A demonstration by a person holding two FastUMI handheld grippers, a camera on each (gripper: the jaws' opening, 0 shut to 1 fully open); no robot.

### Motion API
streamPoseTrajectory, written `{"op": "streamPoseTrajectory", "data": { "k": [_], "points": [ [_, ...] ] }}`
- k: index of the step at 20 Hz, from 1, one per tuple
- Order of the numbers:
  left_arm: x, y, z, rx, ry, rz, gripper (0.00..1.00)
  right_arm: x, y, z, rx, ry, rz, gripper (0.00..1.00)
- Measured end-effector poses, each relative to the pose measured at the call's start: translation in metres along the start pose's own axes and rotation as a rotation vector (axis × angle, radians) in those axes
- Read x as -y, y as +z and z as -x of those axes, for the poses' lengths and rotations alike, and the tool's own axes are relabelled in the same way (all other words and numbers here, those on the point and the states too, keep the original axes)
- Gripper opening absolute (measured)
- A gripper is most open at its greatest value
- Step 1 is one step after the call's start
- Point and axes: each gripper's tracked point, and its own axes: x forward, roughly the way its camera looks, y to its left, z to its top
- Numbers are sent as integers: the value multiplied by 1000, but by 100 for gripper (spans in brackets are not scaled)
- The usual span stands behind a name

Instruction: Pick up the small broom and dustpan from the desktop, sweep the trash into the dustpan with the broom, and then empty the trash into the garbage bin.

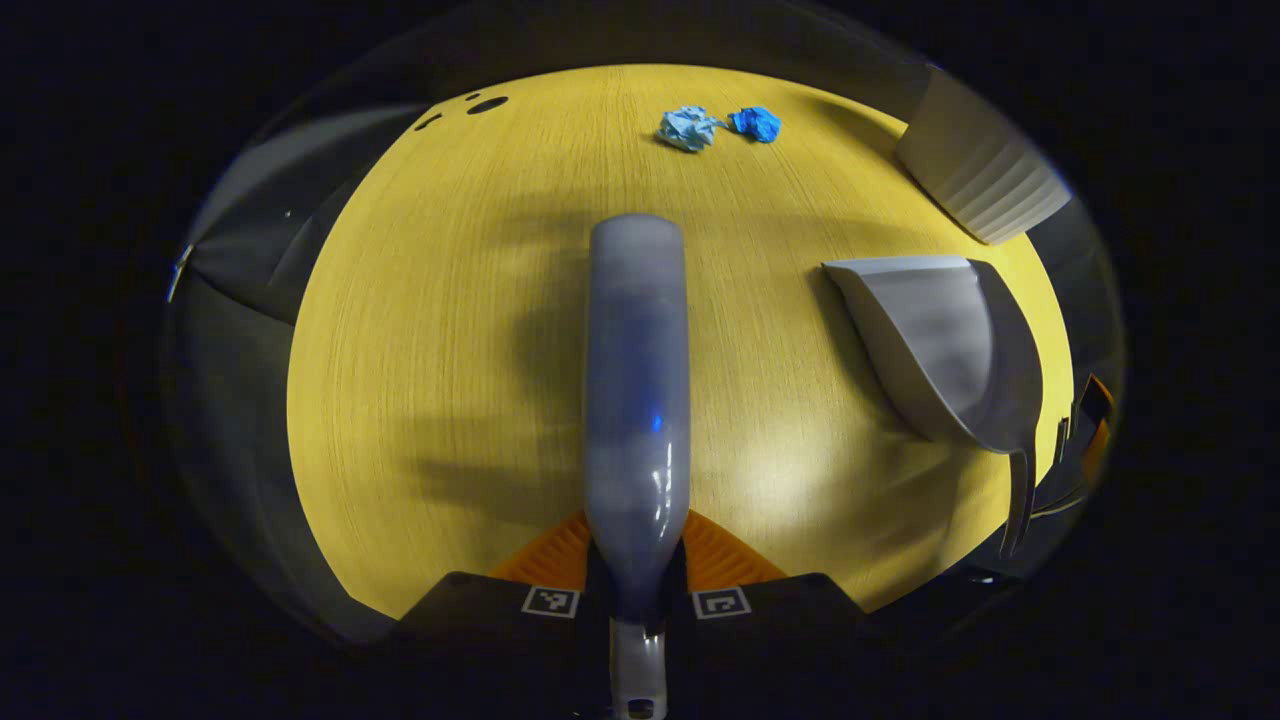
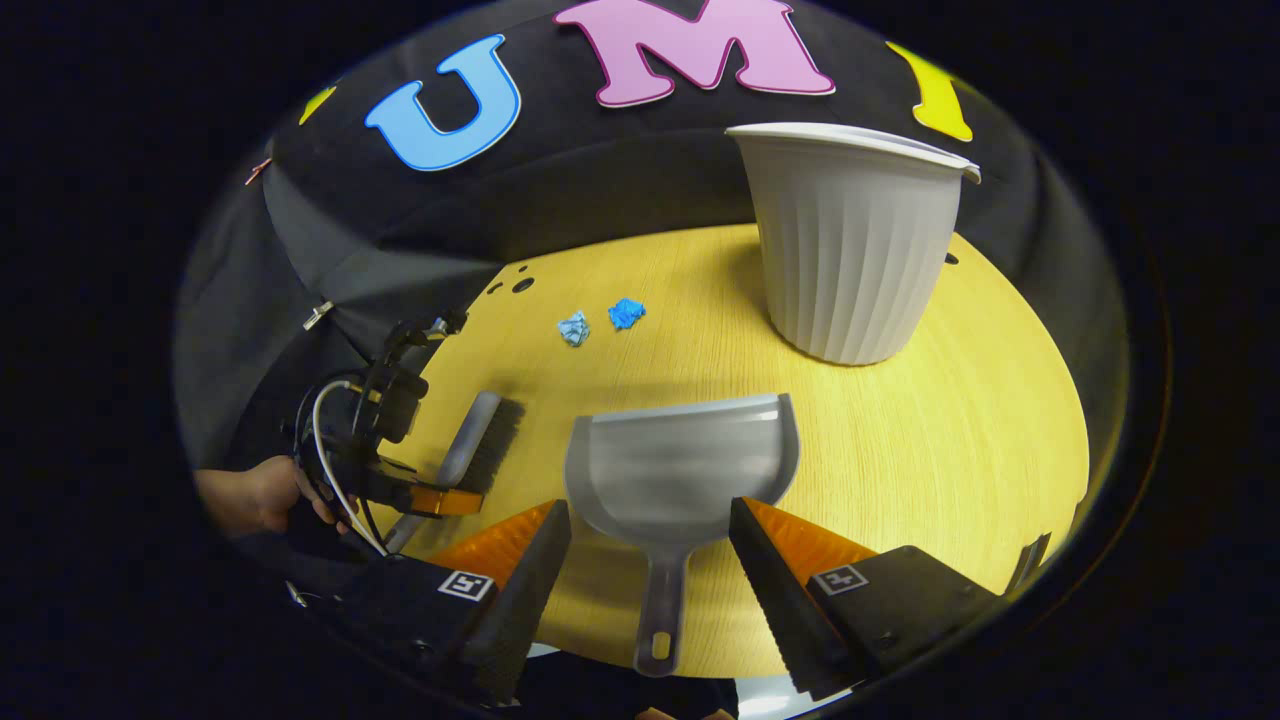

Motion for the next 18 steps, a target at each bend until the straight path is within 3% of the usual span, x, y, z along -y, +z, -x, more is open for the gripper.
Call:
{"op": "streamPoseTrajectory", "data": {
  "k": [5, 11, 14, 17, 18],
  "points": [
    [-14, 4, 15, 76, 9, 50, 25, 5, -22, -2, -111, -23, 13, 99],
    [-27, 9, 39, 130, 18, 81, 25, 24, -59, -20, -235, -73, -65, 99],
    [-31, 9, 44, 138, 38, 60, 29, 32, -68, -36, -278, -97, -108, 99],
    [-33, 12, 49, 145, 36, 78, 22, 31, -69, -53, -297, -102, -93, 99],
    [-35, 14, 50, 150, 40, 87, 25, 31, -70, -59, -306, -107, -75, 99]
  ]
}}
